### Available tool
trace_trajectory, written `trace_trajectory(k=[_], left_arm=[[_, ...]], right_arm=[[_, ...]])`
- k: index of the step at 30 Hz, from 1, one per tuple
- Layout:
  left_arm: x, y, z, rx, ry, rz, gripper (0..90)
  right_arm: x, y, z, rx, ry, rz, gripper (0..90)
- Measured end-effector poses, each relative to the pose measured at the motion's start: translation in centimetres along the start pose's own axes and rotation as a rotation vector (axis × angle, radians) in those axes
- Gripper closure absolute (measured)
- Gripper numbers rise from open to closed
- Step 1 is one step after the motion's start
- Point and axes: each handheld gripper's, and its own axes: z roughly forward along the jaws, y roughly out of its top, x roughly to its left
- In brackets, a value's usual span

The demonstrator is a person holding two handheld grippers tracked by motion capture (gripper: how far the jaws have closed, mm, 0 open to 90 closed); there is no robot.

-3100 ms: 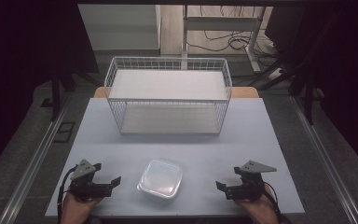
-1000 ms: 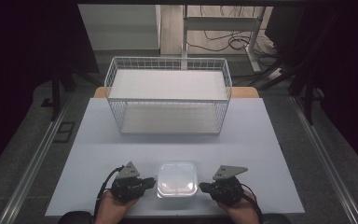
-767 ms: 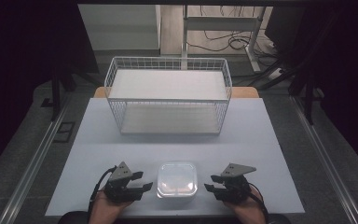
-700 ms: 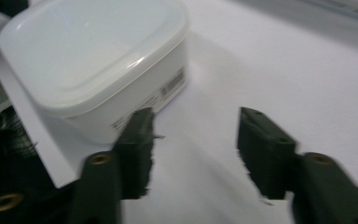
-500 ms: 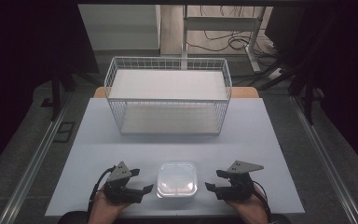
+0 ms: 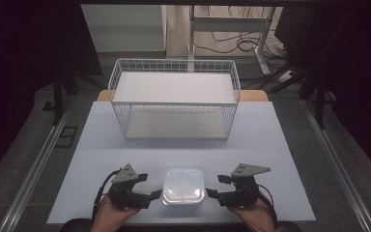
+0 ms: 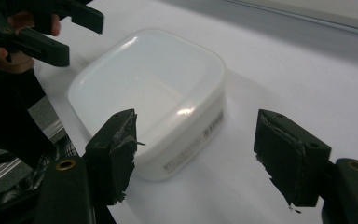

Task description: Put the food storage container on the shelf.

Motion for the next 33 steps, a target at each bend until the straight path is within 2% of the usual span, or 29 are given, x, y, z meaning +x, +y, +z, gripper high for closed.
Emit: trace_trajectory(k=[3, 8, 13, 14, 15, 17, 18, 19, 20, 22, 23, 24, 26, 29, 30, 33], left_arm=[[-0.2, 0.4, 0.5, 0.004, -0.008, 0.006, 20.2], [-0.5, 1.6, 2.2, 0.027, -0.026, 0.019, 19.5], [-0.6, 1.5, 3.3, 0.034, -0.012, 0.032, 15.6], [-0.6, 1.1, 3.5, 0.026, -0.036, 0.007, 15.0], [-0.6, 1.1, 3.5, 0.026, -0.036, 0.007, 15.1], [-0.5, 0.8, 3.6, 0.029, -0.070, -0.022, 15.2], [-0.5, 0.7, 3.6, 0.031, -0.087, -0.033, 17.3], [-0.6, 0.5, 3.5, 0.036, -0.127, -0.051, 19.7], [-0.6, 0.5, 3.5, 0.036, -0.127, -0.051, 21.6], [-1.0, 0.3, 3.2, 0.038, -0.121, -0.054, 22.4], [-1.1, 0.2, 3.1, 0.043, -0.124, -0.055, 23.4], [-1.3, 0.0, 2.7, 0.049, -0.127, -0.078, 27.2], [-1.4, -0.1, 2.5, 0.053, -0.129, -0.089, 29.9], [-1.7, -0.3, 1.6, 0.047, -0.116, -0.096, 42.6], [-1.7, -0.3, 1.4, 0.046, -0.114, -0.093, 48.1], [-1.7, -0.2, 1.2, 0.050, -0.117, -0.101, 54.7]], right_arm=[[0.2, 0.3, 0.3, -0.003, -0.002, -0.012, 28.6], [0.6, 1.0, 2.1, 0.032, 0.014, -0.035, 23.8], [0.6, 1.1, 3.2, 0.063, 0.024, -0.035, 20.1], [0.6, 1.1, 3.6, 0.070, 0.027, -0.026, 18.7], [0.6, 1.1, 3.6, 0.070, 0.027, -0.026, 18.7], [0.6, 1.0, 3.9, 0.090, 0.035, -0.011, 17.4], [0.6, 0.7, 4.4, 0.110, 0.050, 0.001, 17.3], [0.6, 0.7, 4.5, 0.112, 0.069, 0.018, 18.5], [0.6, 0.7, 4.5, 0.112, 0.069, 0.018, 18.5], [0.9, 0.7, 4.5, 0.129, 0.086, 0.029, 20.4], [1.1, 0.7, 4.4, 0.137, 0.077, 0.025, 21.3], [1.6, 0.7, 4.0, 0.151, 0.057, 0.016, 25.4], [1.8, 0.7, 3.8, 0.154, 0.049, 0.017, 28.8], [1.9, 0.6, 2.8, 0.145, 0.034, 0.031, 45.5], [1.9, 0.6, 2.5, 0.145, 0.030, 0.040, 48.1], [1.7, 0.5, 2.2, 0.132, 0.034, 0.060, 53.4]])
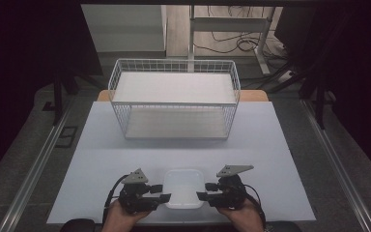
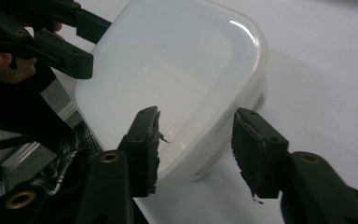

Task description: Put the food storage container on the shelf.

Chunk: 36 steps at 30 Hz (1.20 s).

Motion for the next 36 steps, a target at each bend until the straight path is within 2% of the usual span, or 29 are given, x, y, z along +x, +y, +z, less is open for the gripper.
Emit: trace_trajectory(k=[2, 6, 9, 11, 12, 13, 14, 15, 22, 27, 36], left_arm=[[0.0, 0.0, -0.2, -0.027, 0.014, -0.002, 59.9], [-0.1, 0.2, -0.2, -0.038, 0.030, -0.013, 63.6], [0.0, 0.1, -0.3, -0.062, 0.031, -0.035, 66.4], [0.0, 0.2, -0.5, -0.079, 0.047, -0.039, 72.4], [0.0, 0.2, -0.5, -0.079, 0.047, -0.039, 75.1], [-0.1, 0.2, -0.6, -0.087, 0.050, -0.031, 78.5], [-0.1, 0.2, -0.6, -0.087, 0.050, -0.031, 79.7], [-0.2, 0.2, -0.6, -0.092, 0.058, -0.030, 79.7], [-0.1, 0.2, -0.6, -0.107, 0.069, -0.027, 80.2], [-0.1, 0.3, -0.9, -0.129, 0.072, -0.023, 80.2], [0.0, 1.2, -1.3, -0.141, 0.094, -0.006, 80.1]], right_arm=[[0.0, 0.0, -0.3, -0.016, -0.014, 0.009, 59.6], [0.0, 0.0, -0.4, -0.032, -0.030, 0.011, 61.8], [-0.2, 0.0, -0.5, -0.052, -0.024, 0.034, 65.6], [-0.3, -0.1, -0.8, -0.068, -0.024, 0.044, 72.5], [-0.3, -0.1, -0.8, -0.068, -0.024, 0.044, 72.5], [-0.2, -0.1, -0.9, -0.074, -0.050, 0.038, 77.3], [-0.2, -0.1, -0.9, -0.074, -0.050, 0.038, 77.3], [-0.1, -0.2, -0.9, -0.072, -0.074, 0.024, 77.5], [-0.1, -0.2, -0.7, -0.095, -0.076, 0.026, 77.5], [0.0, -0.1, -1.0, -0.138, -0.066, 0.029, 77.7], [-0.1, 0.7, -1.1, -0.167, -0.072, 0.014, 77.8]])
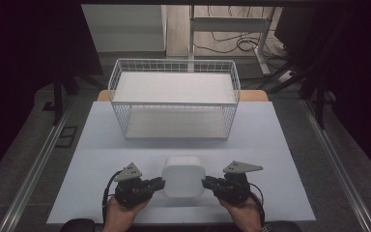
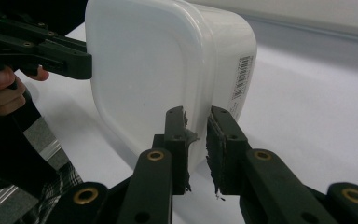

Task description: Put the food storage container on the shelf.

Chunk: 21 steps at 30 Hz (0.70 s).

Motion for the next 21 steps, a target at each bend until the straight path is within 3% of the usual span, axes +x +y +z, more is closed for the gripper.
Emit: trace_trajectory(k=[15, 21], left_arm=[[1.8, 2.8, 0.4, -0.025, 0.020, 0.021, 79.9], [2.7, 3.7, 0.9, -0.033, 0.024, 0.012, 79.9]], right_arm=[[-1.1, 2.9, 0.7, -0.054, -0.020, -0.030, 77.8], [-1.8, 4.0, 1.2, -0.068, -0.032, -0.040, 77.8]])
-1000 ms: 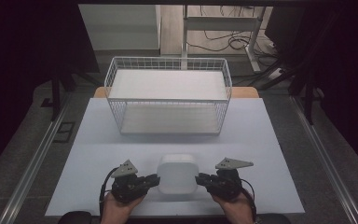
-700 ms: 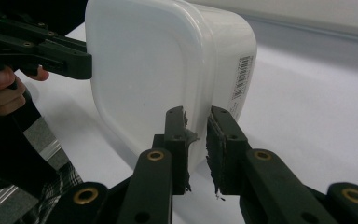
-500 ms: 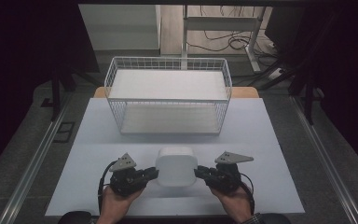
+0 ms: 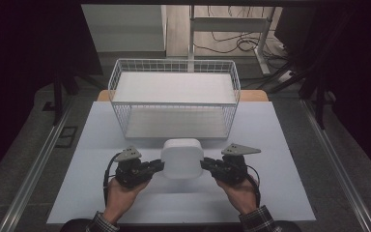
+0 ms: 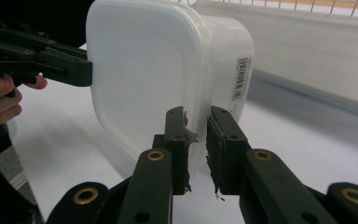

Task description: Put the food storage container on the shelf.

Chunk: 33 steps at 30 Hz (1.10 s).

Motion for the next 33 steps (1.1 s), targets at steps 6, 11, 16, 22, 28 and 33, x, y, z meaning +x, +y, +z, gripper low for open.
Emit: trace_trajectory(k=[6, 11, 16, 22, 28, 33], left_arm=[[0.9, 0.7, 0.4, -0.005, 0.012, -0.003, 79.7], [1.9, 1.4, 0.8, -0.017, 0.024, -0.006, 79.6], [2.7, 1.8, 1.2, -0.021, 0.032, -0.013, 79.5], [3.7, 2.4, 1.8, -0.031, 0.037, -0.023, 79.4], [4.5, 3.5, 2.9, -0.030, 0.048, -0.016, 79.3], [5.0, 3.9, 3.4, -0.031, 0.055, -0.013, 79.2]], right_arm=[[-0.8, 0.8, 1.0, -0.010, -0.002, 0.000, 77.7], [-1.4, 1.4, 1.9, -0.019, -0.003, 0.005, 77.7], [-1.9, 2.0, 2.8, -0.021, -0.013, 0.003, 77.7], [-2.6, 2.8, 3.7, -0.028, -0.025, 0.003, 77.6], [-3.6, 3.3, 4.4, -0.028, -0.045, 0.010, 77.3], [-4.2, 3.6, 4.9, -0.029, -0.058, 0.011, 77.1]])
